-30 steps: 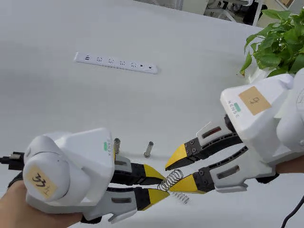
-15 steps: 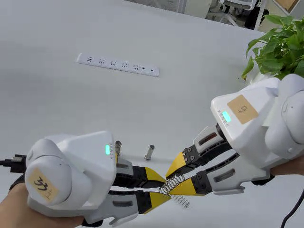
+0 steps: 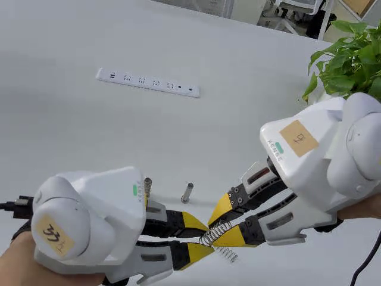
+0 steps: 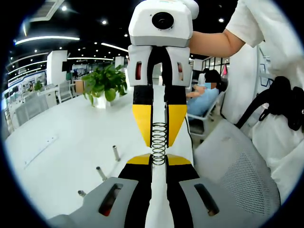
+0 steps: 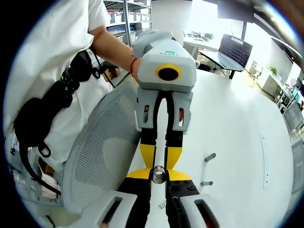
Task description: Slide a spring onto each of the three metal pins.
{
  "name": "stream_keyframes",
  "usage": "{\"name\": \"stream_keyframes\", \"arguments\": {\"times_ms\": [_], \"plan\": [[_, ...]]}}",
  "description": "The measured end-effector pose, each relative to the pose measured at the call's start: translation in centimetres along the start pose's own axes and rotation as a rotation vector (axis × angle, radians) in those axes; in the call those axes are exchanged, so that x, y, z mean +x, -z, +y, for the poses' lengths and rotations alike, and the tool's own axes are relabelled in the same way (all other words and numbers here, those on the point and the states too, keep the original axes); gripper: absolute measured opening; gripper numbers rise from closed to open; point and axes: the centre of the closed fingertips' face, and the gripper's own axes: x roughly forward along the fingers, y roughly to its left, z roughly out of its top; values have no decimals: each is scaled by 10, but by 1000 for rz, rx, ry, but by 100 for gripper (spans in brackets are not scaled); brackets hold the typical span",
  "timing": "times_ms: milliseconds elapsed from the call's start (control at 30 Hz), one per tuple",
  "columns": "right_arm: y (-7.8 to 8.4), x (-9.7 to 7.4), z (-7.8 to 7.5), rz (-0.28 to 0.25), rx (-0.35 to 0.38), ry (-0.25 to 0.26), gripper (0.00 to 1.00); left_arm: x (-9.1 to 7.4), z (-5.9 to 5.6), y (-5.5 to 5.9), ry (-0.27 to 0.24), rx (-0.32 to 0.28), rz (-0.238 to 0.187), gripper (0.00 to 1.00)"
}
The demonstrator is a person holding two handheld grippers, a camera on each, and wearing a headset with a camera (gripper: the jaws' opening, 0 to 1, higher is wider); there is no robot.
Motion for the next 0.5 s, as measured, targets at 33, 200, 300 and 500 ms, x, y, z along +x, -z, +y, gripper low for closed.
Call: {"name": "stream_keyframes", "arguments": {"times_ms": [33, 200, 300, 500], "plan": [[0, 0, 0, 1, 2, -1, 6, 0, 0, 0, 0, 1, 0, 6], [0, 2, 0, 3, 2, -2, 6, -1, 1, 2, -4, 2, -2, 7], [0, 4, 0, 4, 3, -5, 6, -1, 0, 4, -2, -3, -2, 7], [-1, 6, -1, 5, 3, -4, 6, -4, 2, 6, -11, -8, -6, 7]]}}
